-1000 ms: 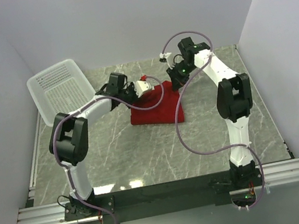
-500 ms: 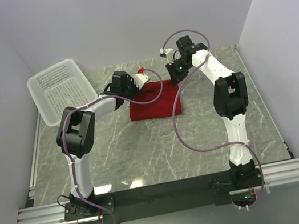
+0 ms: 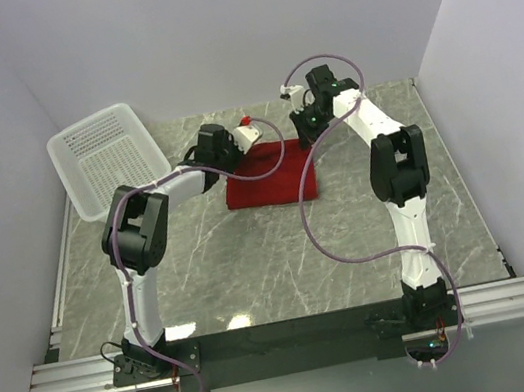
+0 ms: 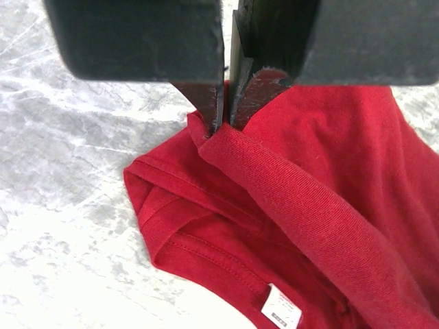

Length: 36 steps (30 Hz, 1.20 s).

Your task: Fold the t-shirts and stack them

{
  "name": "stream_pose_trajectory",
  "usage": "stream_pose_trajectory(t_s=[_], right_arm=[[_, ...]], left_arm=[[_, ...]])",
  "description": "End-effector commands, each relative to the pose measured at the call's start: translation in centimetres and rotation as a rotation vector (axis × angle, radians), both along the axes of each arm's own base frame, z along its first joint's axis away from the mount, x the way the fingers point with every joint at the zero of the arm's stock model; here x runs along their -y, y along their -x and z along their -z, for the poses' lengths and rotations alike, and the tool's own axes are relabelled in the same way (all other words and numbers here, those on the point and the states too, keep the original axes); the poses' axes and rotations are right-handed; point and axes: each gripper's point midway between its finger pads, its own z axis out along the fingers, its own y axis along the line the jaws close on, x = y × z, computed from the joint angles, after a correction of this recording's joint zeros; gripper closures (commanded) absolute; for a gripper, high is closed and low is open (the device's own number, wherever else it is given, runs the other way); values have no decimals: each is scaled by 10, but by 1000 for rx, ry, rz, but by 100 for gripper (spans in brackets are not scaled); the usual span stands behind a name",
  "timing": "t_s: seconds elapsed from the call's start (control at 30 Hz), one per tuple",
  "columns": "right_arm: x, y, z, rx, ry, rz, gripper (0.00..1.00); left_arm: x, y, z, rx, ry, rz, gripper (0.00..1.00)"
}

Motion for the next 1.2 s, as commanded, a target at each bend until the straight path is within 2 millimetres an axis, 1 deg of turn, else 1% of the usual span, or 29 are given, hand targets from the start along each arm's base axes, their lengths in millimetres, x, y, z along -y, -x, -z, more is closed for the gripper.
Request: stream_pose_trajectory(t_s=[0.0, 0.03, 0.07, 0.1, 0.13, 0.17, 0.2, 0.27, 0.3, 0.33, 0.37, 0.4, 0.43, 0.47, 0.5, 0.53, 0.57, 0.6, 0.63, 0.7, 0.77, 0.8, 0.87, 0.93, 0.97, 1.0, 1.07, 1.1, 1.17], right_arm=[[-3, -19, -17, 82, 6, 44, 91], [-2, -22, -18, 83, 9, 74, 83], [3, -29, -18, 106, 33, 110, 61], [4, -31, -22, 120, 43, 136, 57], [5, -33, -23, 124, 43, 171, 43], [7, -39, -26, 149, 48, 206, 35], [19, -46, -35, 188, 87, 269, 34], [27, -52, -44, 223, 98, 342, 29], [30, -52, -56, 248, 97, 361, 29], [32, -52, -62, 261, 85, 370, 29], [31, -48, -61, 260, 74, 364, 31], [29, -45, -75, 276, 49, 348, 33], [14, -35, -79, 252, -26, 265, 41], [6, -19, -75, 200, -61, 204, 45], [-9, -3, -83, 169, -136, 108, 51], [-31, 19, -89, 129, -251, -47, 68], [-39, 41, -81, 53, -306, -101, 72], [-47, 54, -84, 29, -351, -131, 76], [-55, 65, -81, -7, -384, -158, 78], [-71, 96, -68, -101, -407, -217, 80], [-75, 109, -51, -145, -382, -222, 81], [-81, 114, -47, -152, -373, -224, 82], [-80, 116, -37, -172, -358, -179, 86], [-75, 114, -30, -174, -326, -147, 87], [-72, 113, -26, -176, -315, -133, 87], [-70, 113, -22, -188, -307, -116, 87], [-68, 116, -15, -215, -305, -108, 87], [-66, 117, -10, -228, -304, -100, 88], [-65, 124, -2, -265, -320, -105, 88]], left_arm=[[4, -21, -25, 75, 59, -49, 85], [3, -23, -28, 83, 62, -66, 79], [2, -25, -32, 92, 68, -88, 63], [-1, -28, -36, 89, 92, -127, 54], [-4, -34, -49, 109, 96, -168, 49], [-2, -36, -57, 107, 121, -182, 39], [-7, -41, -68, 124, 127, -226, 34], [-12, -49, -101, 158, 168, -290, 24], [-15, -51, -112, 171, 180, -314, 22], [-18, -53, -134, 199, 206, -339, 20], [-25, -55, -144, 214, 218, -393, 16], [-29, -52, -147, 193, 243, -425, 16], [-31, -50, -162, 195, 269, -433, 16], [-28, -47, -167, 168, 320, -440, 15], [-30, -38, -158, 99, 312, -446, 16], [-31, -32, -159, 58, 329, -440, 17], [-26, -26, -157, 0, 372, -432, 21], [-13, -11, -145, -94, 393, -350, 24], [-8, -3, -145, -139, 440, -333, 27], [11, 18, -128, -271, 515, -262, 34], [21, 23, -111, -363, 567, -268, 39], [26, 26, -106, -395, 580, -253, 42], [36, 24, -89, -468, 625, -258, 46], [45, 20, -87, -497, 655, -244, 49], [48, 16, -75, -527, 670, -265, 50], [50, 11, -76, -526, 687, -271, 51], [51, 3, -63, -548, 711, -314, 51], [54, -3, -67, -537, 734, -315, 51], [55, -9, -51, -581, 760, -351, 53]])
